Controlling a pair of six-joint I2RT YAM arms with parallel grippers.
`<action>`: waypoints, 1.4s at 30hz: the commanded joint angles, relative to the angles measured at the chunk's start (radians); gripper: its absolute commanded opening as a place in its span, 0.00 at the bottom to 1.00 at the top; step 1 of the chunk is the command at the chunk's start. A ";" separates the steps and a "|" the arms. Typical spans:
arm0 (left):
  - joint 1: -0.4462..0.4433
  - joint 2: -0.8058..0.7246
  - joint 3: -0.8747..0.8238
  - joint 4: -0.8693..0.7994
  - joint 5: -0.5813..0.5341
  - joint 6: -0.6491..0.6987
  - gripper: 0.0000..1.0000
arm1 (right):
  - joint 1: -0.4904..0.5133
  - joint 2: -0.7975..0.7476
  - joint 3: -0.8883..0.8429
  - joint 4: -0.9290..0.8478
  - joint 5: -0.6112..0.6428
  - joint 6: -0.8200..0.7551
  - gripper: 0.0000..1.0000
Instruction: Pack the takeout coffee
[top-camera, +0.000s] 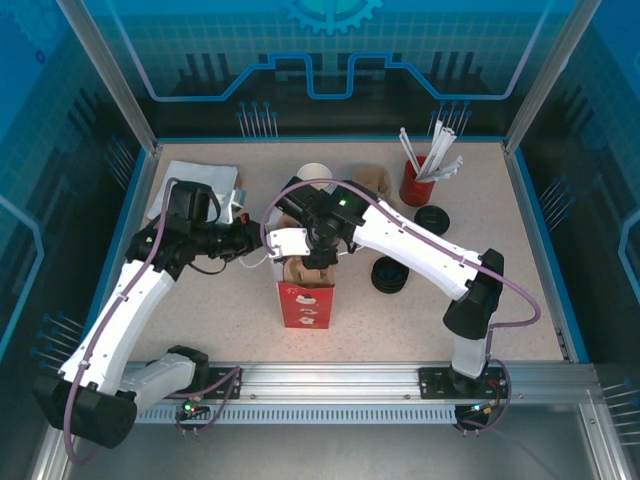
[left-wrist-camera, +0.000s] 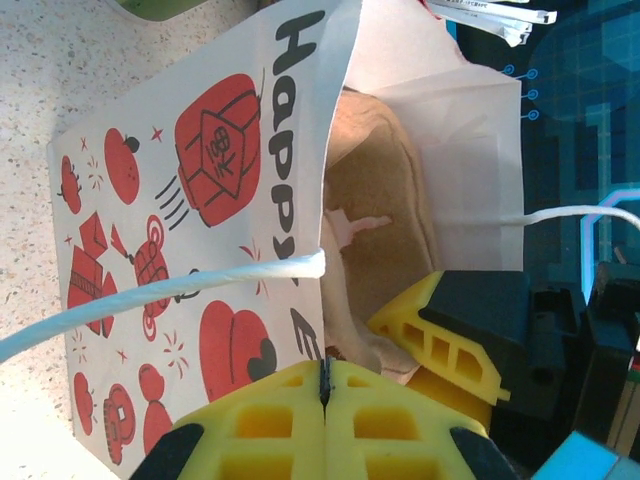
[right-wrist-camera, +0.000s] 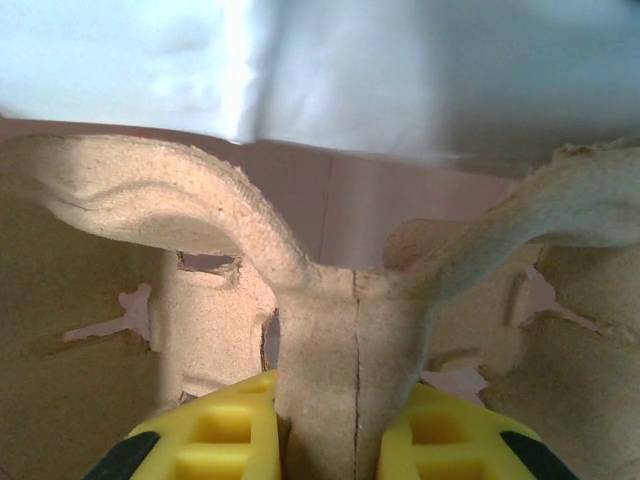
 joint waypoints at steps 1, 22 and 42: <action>-0.005 -0.012 -0.012 -0.042 -0.026 0.022 0.00 | -0.012 0.008 0.005 -0.061 0.012 0.008 0.21; -0.006 0.001 -0.002 -0.045 -0.016 0.018 0.06 | -0.016 0.081 0.021 -0.087 0.001 0.005 0.21; -0.005 -0.013 -0.041 -0.006 0.005 -0.002 0.00 | -0.041 0.130 0.148 -0.071 -0.037 0.012 0.21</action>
